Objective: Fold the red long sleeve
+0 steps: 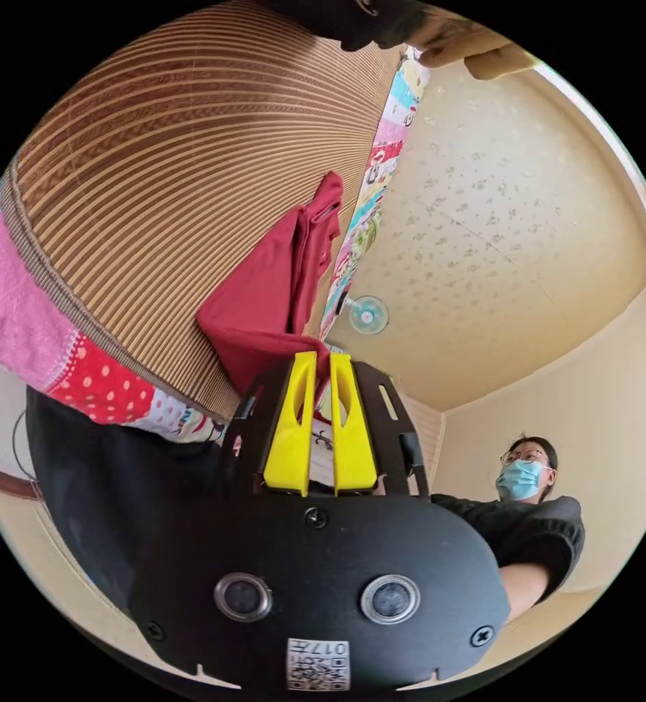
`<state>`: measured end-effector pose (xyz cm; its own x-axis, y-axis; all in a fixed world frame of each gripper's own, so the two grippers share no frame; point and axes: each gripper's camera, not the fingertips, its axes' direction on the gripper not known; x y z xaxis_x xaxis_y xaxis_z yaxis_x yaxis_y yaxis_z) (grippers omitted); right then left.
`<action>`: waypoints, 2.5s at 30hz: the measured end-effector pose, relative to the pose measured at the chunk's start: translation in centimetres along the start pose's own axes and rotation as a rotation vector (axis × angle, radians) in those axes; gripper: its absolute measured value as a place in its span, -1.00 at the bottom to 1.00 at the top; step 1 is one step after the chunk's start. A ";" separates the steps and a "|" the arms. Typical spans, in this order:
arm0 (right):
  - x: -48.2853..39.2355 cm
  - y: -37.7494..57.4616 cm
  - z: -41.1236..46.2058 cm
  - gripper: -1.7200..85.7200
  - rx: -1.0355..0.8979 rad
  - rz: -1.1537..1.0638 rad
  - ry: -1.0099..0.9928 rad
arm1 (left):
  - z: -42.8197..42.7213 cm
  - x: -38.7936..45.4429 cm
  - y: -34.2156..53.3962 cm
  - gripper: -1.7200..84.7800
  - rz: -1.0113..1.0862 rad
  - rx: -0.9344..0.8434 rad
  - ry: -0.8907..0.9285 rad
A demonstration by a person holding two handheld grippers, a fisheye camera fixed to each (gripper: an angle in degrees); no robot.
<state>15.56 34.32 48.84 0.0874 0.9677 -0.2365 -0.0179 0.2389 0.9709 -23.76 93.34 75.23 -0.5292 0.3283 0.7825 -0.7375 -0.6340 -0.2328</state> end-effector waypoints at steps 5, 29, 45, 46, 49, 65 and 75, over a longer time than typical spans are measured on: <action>-2.2 -2.2 4.7 -0.89 0.113 -0.033 -0.194 | 2.5 3.0 -3.4 -0.86 0.082 0.114 0.183; -12.0 -15.0 20.7 -0.90 0.140 -0.074 -0.116 | 17.9 4.6 -30.4 -0.84 0.173 0.099 0.242; -16.4 -2.5 23.4 -0.95 -0.238 -0.482 0.576 | 17.8 -3.4 -20.8 -0.67 0.262 -0.274 -0.582; -16.6 -0.6 24.0 -0.95 -0.273 -0.524 0.596 | 18.0 -3.9 -19.9 -0.65 0.267 -0.284 -0.614; -17.4 3.4 26.1 -0.94 -0.338 -0.628 0.739 | 19.5 -7.3 -16.9 -0.61 0.270 -0.332 -0.621; -26.9 16.0 51.2 -0.68 -0.729 -0.830 0.996 | 25.8 -16.3 -10.8 -0.84 0.328 -0.210 -0.553; -21.7 23.2 66.0 -0.51 -0.910 -0.920 1.660 | 29.6 -15.7 -5.7 -0.84 0.514 -0.132 -0.610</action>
<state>79.02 13.52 79.01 -0.3959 -0.4002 -0.8265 -0.9086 0.0406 0.4156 1.20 71.06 81.38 -0.5216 -0.4455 0.7277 -0.5283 -0.5010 -0.6854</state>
